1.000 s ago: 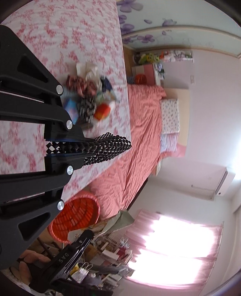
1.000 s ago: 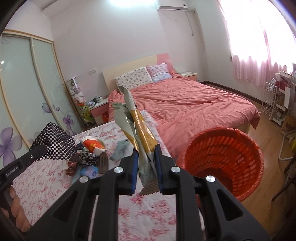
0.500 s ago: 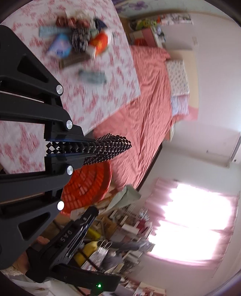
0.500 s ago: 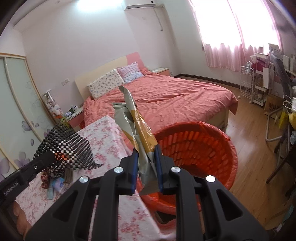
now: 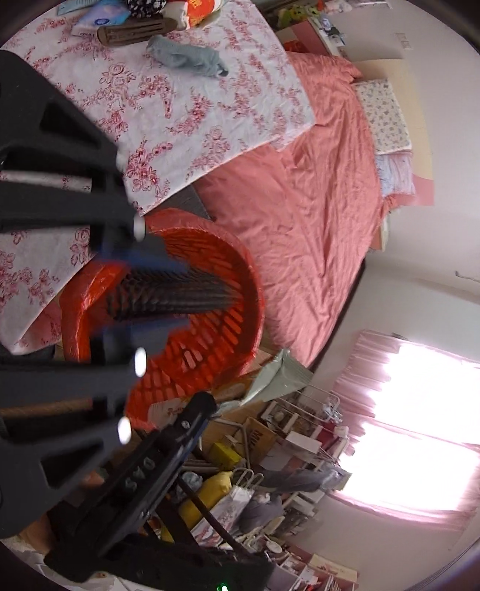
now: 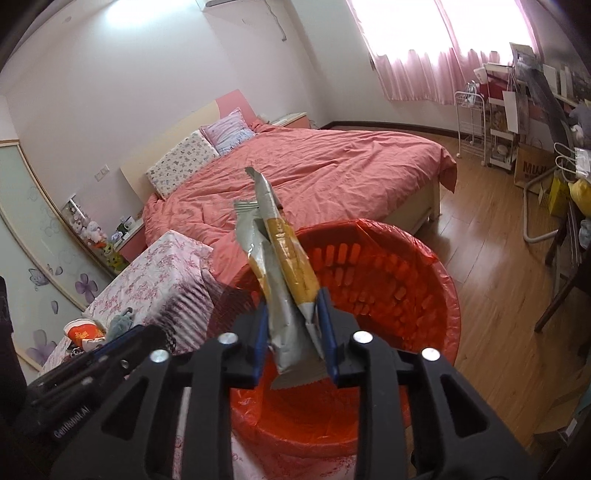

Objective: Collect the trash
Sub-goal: 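Carry the scrubber and wrapper to the orange basket and open both tools, then return both tools to the table and grasp the grey sock with the right tool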

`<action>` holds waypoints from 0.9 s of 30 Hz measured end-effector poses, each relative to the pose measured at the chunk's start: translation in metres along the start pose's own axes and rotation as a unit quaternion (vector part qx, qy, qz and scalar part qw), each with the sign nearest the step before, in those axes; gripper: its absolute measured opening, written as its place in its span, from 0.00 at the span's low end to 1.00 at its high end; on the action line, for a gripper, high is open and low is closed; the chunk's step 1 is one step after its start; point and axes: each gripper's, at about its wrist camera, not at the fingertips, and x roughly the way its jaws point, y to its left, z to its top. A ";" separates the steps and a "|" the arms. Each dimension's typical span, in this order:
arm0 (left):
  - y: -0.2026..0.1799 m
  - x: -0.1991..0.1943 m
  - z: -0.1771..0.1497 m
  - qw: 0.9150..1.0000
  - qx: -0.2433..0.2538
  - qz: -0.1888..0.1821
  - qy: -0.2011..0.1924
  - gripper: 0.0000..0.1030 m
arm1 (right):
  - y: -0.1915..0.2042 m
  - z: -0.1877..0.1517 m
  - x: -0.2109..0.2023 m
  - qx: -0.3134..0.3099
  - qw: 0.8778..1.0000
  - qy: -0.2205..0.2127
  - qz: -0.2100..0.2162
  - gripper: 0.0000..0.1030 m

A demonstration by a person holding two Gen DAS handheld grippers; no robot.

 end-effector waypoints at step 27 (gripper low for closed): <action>0.182 -0.119 -0.082 0.958 -0.129 0.253 -0.030 0.73 | 0.134 -0.054 0.005 -0.155 0.987 0.027 0.018 0.62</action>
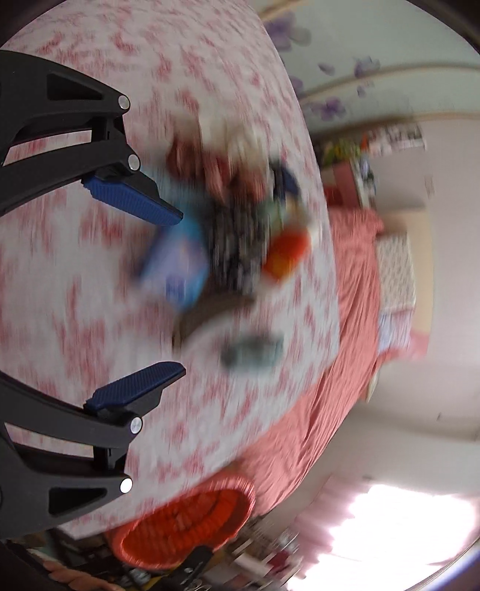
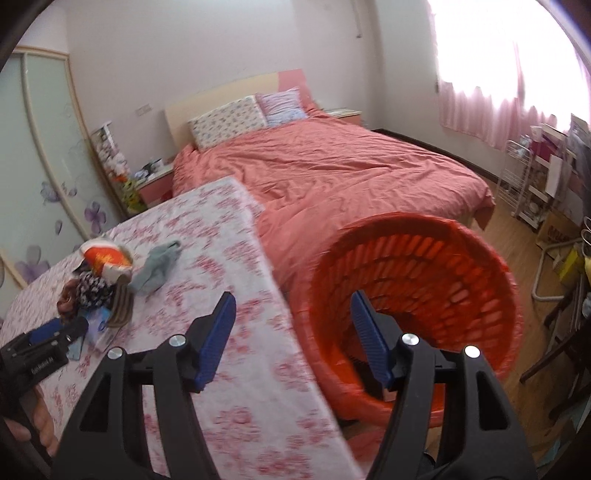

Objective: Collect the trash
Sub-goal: 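Return both tools to the table and grasp the grey sock with the right tool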

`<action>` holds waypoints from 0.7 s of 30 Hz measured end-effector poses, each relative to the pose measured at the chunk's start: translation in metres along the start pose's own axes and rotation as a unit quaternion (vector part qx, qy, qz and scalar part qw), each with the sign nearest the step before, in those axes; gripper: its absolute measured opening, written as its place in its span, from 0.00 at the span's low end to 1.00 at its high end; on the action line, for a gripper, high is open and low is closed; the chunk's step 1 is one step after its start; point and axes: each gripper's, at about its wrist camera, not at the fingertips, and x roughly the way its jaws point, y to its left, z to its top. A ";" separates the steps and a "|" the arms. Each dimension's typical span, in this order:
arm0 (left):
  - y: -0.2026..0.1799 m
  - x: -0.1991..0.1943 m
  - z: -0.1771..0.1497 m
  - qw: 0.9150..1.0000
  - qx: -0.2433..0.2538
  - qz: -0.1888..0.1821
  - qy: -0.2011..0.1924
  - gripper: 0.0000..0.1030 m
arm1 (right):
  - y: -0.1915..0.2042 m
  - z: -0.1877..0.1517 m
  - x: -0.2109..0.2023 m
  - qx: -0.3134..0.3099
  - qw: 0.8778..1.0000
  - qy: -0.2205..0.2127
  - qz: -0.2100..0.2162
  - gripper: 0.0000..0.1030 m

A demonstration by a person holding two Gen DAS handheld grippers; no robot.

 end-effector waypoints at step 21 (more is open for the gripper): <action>0.089 0.028 0.001 0.997 -0.068 0.018 0.009 0.73 | 0.172 0.026 0.144 -0.051 0.993 0.096 0.052 0.43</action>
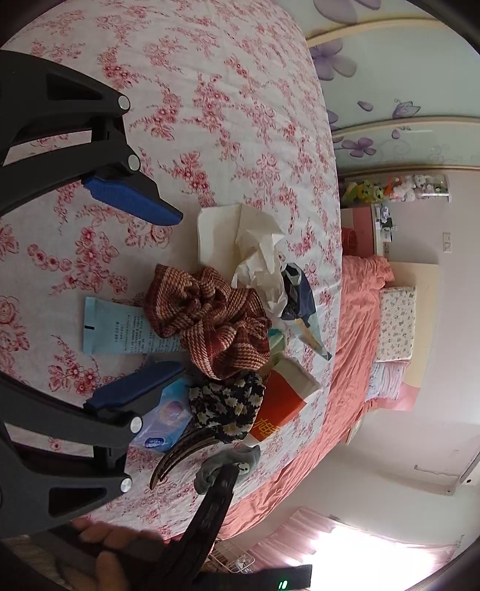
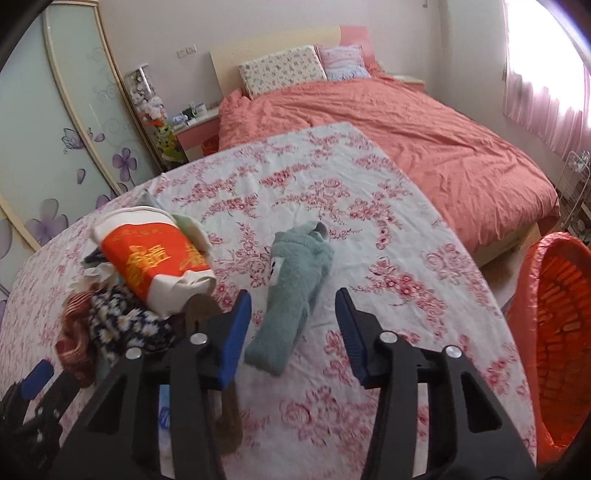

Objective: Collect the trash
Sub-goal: 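Return both tools to the table and grasp the grey sock with the right tool, then grasp the plaid scrunchie with the left tool while the right tool holds the sock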

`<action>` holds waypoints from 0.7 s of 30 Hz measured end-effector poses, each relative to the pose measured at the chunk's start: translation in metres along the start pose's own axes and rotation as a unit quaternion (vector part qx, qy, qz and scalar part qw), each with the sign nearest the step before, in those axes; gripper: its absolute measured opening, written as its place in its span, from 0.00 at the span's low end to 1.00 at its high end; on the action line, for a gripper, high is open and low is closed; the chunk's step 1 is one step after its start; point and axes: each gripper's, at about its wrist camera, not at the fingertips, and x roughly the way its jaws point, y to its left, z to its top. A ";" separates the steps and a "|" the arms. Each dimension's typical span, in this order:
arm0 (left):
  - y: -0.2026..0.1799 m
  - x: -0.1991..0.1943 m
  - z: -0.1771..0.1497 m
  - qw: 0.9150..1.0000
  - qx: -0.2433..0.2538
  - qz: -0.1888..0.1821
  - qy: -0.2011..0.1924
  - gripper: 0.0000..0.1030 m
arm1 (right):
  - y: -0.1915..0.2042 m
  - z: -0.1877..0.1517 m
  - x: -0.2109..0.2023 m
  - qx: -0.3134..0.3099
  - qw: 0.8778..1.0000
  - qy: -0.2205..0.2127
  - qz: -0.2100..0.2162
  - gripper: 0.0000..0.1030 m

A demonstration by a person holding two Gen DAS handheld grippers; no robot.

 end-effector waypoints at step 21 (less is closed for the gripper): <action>-0.005 0.016 0.006 1.000 -0.002 -0.010 0.014 0.20 | -0.015 -0.017 -0.002 -0.009 1.000 0.003 -0.003 0.12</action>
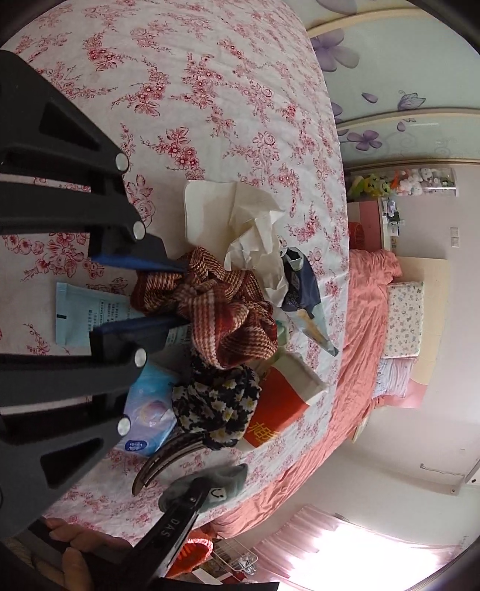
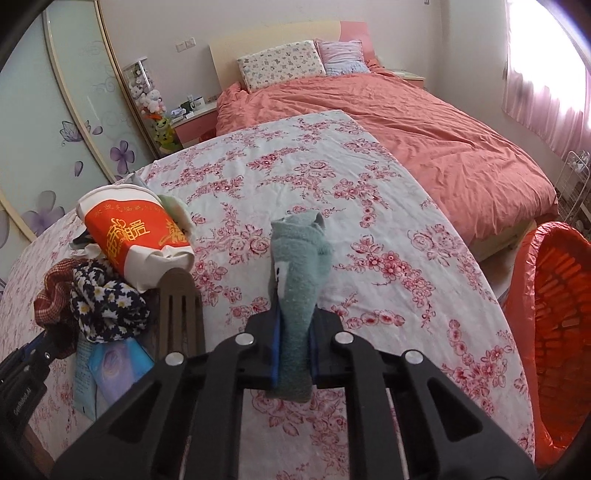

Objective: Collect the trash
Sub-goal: 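Grasp the plaid scrunchie with the left tool while the right tool holds the sock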

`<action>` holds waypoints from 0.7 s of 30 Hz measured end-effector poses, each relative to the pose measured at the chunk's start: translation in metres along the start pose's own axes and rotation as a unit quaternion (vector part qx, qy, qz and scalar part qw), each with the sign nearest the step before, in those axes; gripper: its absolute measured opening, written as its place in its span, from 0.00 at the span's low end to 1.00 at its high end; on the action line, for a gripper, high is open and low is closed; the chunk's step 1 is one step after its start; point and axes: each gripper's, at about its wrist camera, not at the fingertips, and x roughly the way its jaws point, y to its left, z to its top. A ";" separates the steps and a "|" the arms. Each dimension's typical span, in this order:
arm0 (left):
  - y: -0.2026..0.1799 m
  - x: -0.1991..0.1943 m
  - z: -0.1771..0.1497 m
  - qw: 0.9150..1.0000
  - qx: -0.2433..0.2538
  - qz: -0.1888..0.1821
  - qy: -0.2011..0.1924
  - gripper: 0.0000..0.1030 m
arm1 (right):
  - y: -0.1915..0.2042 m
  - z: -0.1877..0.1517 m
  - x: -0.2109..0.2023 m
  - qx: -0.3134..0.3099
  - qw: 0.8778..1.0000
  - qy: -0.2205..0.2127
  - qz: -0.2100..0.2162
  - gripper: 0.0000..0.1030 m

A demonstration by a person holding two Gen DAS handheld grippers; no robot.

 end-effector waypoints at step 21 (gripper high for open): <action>0.009 -0.032 -0.002 0.999 -0.018 -0.019 -0.023 0.20 | -0.010 -0.015 -0.040 -0.002 1.000 -0.018 0.007 0.11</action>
